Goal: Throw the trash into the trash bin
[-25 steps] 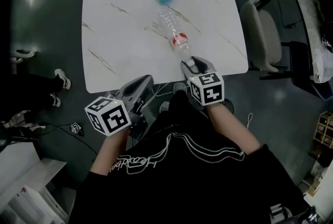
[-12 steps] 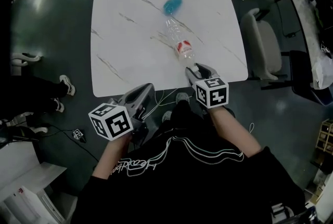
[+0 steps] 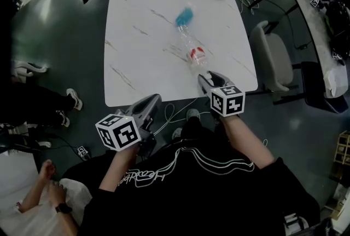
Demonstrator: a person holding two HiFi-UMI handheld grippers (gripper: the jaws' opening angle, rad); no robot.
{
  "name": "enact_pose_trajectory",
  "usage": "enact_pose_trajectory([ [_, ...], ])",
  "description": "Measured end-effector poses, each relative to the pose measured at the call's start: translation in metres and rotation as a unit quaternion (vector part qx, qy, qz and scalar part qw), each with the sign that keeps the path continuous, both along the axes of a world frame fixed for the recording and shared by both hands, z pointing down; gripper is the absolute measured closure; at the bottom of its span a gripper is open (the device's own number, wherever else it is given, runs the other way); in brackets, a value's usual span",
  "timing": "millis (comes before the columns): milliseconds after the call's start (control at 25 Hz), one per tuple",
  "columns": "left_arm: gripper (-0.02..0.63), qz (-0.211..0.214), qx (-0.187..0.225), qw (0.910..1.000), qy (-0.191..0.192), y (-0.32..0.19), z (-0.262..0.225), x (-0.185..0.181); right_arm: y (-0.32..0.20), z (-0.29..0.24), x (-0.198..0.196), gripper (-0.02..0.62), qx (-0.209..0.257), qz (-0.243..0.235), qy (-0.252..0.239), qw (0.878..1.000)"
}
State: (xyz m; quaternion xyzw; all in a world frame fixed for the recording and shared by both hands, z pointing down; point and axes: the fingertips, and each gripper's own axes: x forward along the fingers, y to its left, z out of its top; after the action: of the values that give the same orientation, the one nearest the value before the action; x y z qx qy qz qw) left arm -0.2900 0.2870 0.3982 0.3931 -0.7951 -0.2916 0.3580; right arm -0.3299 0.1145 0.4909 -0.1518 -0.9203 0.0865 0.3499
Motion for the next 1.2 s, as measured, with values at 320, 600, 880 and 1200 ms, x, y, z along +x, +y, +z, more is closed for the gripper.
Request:
enact_pose_trajectory([
  [320,0.603,0.031,-0.001,0.9990,-0.034,-0.008,-0.016,0.004,-0.004,-0.055,0.015,0.420,0.003,0.009,-0.063,0.998],
  [600,0.603,0.086,-0.007,0.9926,-0.085,-0.037,-0.030,0.015,-0.017,-0.101,0.042,0.420,0.004,0.031,-0.117,0.993],
  [880,0.604,0.139,0.017,0.9863,-0.088,-0.075,-0.043,0.029,-0.046,-0.138,0.081,0.420,0.009,0.074,-0.153,0.985],
  [1200,0.604,0.266,0.046,0.9613,-0.055,-0.164,-0.030,0.073,-0.117,-0.153,0.164,0.420,0.026,0.203,-0.160,0.966],
])
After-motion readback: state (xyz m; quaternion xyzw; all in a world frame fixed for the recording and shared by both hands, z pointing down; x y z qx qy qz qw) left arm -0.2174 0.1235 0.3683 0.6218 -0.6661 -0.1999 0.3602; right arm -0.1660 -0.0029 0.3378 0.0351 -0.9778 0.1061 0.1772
